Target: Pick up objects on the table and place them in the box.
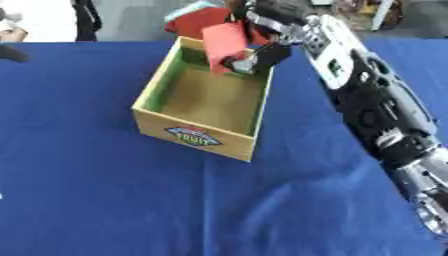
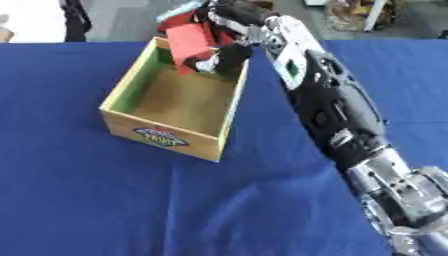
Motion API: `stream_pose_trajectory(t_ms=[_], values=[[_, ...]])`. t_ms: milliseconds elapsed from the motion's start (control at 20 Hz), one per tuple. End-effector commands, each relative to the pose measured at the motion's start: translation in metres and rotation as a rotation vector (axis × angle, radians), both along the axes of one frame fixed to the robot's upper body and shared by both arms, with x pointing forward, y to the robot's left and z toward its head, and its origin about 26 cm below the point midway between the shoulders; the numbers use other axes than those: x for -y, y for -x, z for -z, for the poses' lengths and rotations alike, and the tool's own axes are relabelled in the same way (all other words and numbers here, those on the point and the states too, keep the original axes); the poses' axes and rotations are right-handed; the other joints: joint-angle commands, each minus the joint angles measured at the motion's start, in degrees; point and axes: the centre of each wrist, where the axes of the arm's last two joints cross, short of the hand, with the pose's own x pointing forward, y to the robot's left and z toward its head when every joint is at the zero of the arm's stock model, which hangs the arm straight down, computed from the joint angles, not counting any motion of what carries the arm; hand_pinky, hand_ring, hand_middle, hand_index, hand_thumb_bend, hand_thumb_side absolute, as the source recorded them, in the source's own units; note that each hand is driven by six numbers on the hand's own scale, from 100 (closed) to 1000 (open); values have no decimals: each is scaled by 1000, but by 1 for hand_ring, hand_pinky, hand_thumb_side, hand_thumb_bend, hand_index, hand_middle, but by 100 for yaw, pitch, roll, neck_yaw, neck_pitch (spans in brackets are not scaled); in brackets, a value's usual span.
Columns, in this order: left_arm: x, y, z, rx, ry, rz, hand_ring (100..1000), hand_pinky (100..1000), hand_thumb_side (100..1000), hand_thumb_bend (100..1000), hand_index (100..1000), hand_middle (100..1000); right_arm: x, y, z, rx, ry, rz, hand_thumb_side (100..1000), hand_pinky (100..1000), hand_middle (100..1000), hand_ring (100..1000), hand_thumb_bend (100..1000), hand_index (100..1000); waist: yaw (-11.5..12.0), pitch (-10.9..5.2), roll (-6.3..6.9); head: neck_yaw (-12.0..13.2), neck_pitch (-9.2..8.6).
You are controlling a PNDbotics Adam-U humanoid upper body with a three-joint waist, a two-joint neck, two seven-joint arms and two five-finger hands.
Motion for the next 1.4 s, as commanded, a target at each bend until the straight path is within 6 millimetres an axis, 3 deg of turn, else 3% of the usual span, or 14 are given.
stream_pose_trajectory(t_ms=[50,300,700,850,1000,1050,1100,1150,1200,1400], values=[[1,2,-10,39,-2,10,790,552,876,100,847,803,-6,-1,-4,20,-4,6,561,152,520,409,100,629,20,-70,21,-51,-82],[2,2,-11,44,1,18,790,553,877,100,847,803,-13,-3,10,-8,26,21,549,196,525,423,100,635,45,-41,11,-52,-93],[3,2,-12,44,0,24,791,553,877,100,848,804,-15,-5,21,-10,91,89,579,438,595,504,100,701,54,-20,7,-26,-96],[3,2,-12,43,-1,26,791,553,878,100,848,801,-17,-5,20,-2,116,106,638,645,705,643,105,798,51,-21,7,-25,-82],[4,2,-12,42,-1,27,792,553,878,100,848,800,-19,-5,19,-2,183,102,589,795,787,793,184,886,48,-23,6,-22,-82],[4,2,-12,42,-1,26,792,553,878,100,848,800,-20,-4,19,-5,205,97,589,908,848,911,263,915,48,-25,7,-19,-81],[4,2,-12,43,-1,26,792,553,877,100,848,799,-20,-4,18,-11,231,91,529,949,872,955,301,921,47,-27,7,-15,-79],[3,2,-12,43,-1,26,792,553,877,100,848,799,-20,-4,17,-18,253,87,252,981,884,981,358,923,45,-30,7,-13,-77],[3,2,-12,42,-1,27,792,553,878,100,848,799,-20,-4,16,-26,272,85,100,977,887,979,354,916,44,-32,7,-12,-79],[3,2,-11,40,1,25,792,554,878,100,849,798,-20,-3,12,-47,232,83,100,954,899,966,342,907,34,-37,6,-5,-79]])
